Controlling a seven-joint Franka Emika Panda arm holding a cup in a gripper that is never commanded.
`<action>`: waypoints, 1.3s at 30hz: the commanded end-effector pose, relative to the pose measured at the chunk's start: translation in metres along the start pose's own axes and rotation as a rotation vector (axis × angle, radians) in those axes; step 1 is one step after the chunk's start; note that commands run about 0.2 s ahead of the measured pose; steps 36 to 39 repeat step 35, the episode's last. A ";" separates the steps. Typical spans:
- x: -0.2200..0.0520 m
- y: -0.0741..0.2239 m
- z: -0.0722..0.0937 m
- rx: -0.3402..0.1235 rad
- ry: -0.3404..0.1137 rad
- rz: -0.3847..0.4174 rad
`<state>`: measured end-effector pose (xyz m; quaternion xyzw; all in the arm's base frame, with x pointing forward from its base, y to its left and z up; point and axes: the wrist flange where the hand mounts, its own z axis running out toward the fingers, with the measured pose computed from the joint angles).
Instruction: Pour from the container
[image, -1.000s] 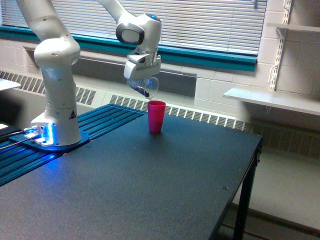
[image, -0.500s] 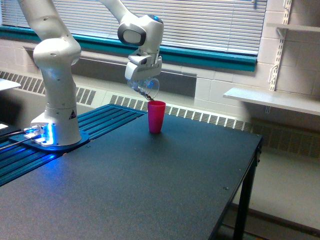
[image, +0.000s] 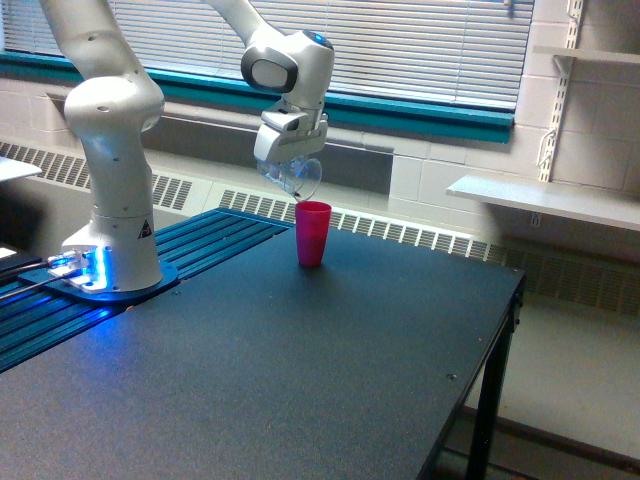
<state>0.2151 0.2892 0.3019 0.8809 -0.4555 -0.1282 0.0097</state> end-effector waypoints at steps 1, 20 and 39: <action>0.004 -0.006 -0.002 -0.006 0.000 -0.032; 0.004 -0.014 -0.020 0.034 0.059 -0.037; 0.001 -0.013 -0.038 0.090 0.131 -0.030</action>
